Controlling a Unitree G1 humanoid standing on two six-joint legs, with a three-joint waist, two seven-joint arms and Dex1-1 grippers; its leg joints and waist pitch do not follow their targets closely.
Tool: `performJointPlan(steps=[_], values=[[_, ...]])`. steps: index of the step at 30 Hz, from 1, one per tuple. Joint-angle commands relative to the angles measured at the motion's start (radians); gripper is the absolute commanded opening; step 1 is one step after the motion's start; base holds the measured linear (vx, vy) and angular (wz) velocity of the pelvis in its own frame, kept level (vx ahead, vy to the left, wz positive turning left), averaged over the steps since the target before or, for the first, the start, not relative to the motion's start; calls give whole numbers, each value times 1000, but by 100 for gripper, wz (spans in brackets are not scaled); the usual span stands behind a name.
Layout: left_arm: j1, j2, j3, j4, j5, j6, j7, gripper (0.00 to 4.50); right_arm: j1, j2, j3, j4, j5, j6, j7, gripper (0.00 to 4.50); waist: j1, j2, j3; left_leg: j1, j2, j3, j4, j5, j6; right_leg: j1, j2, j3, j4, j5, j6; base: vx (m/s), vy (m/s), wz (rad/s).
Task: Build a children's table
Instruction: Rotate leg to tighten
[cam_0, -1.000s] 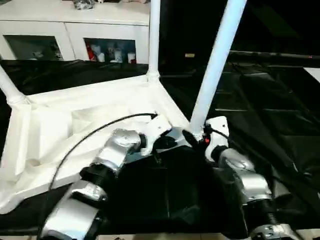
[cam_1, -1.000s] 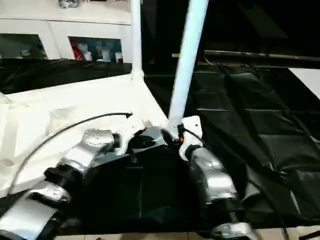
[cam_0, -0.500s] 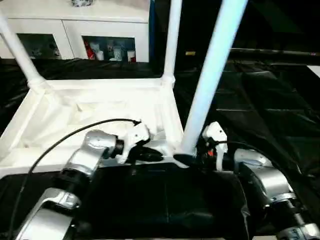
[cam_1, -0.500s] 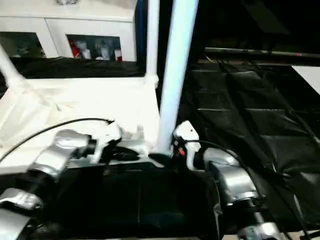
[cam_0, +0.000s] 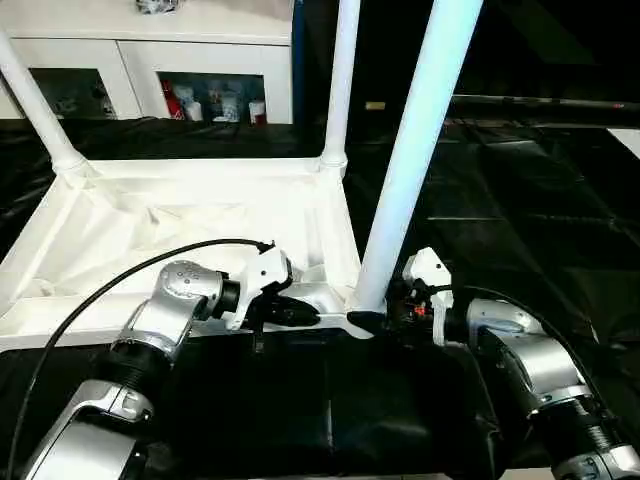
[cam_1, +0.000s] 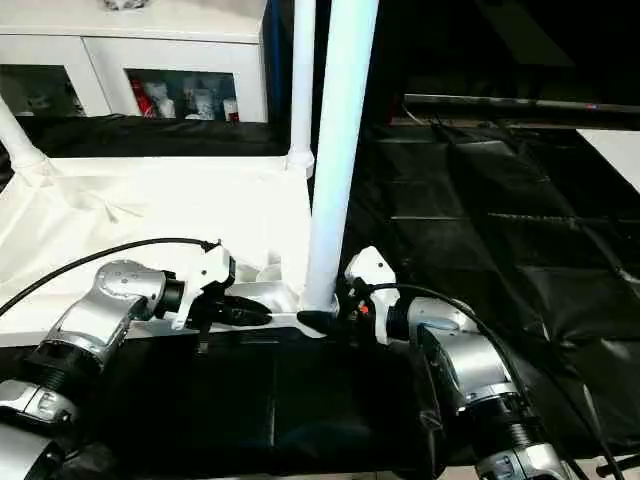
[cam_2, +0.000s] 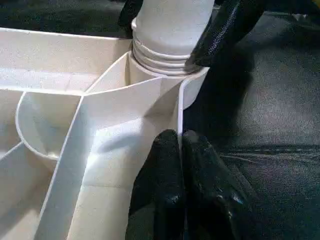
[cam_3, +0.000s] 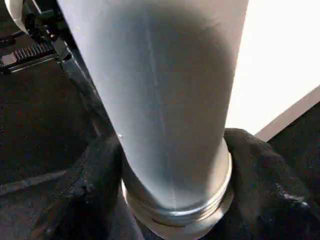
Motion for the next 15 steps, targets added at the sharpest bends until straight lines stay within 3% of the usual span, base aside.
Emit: performJointPlan(steps=[1,4,7,8,9,15], values=[[29,4,8,30,-17,14,3,0,-3,2,13,16,-5,-3,15,279,8,-10,-49,4,59,-24,-59,-218,47,40,-64,46,-60,-253,-224,0,0,0],[29,4,4,29,-12,14,14,0,1,6,11,24,-15,-12,-4,273,7,-10,-50,5,59,-24,-59,-219,46,41,-64,46,-60,-244,-227,0,0,0],[14,-39,8,59,19,8,132,0,4,50,-18,71,-50,-34,-139,270,2,-11,-47,4,58,-25,-61,-243,35,37,-65,47,-66,-288,-220,0,0,0],[8,-58,7,70,31,11,173,0,2,70,-29,91,-64,-40,-197,270,4,-4,-46,5,57,-27,-61,-254,27,37,-67,46,-68,-309,-214,0,0,0],[2,-76,4,80,42,13,209,0,0,91,-40,109,-74,-41,-252,270,-3,-8,-44,6,58,-28,-65,-280,13,34,-65,46,-73,-351,-199,0,0,0],[-42,-213,-39,141,109,31,400,0,-11,243,-110,161,-90,-19,-559,269,-13,-5,-39,20,55,-38,-69,-399,-23,20,-66,43,-97,-517,-134,0,0,0]])
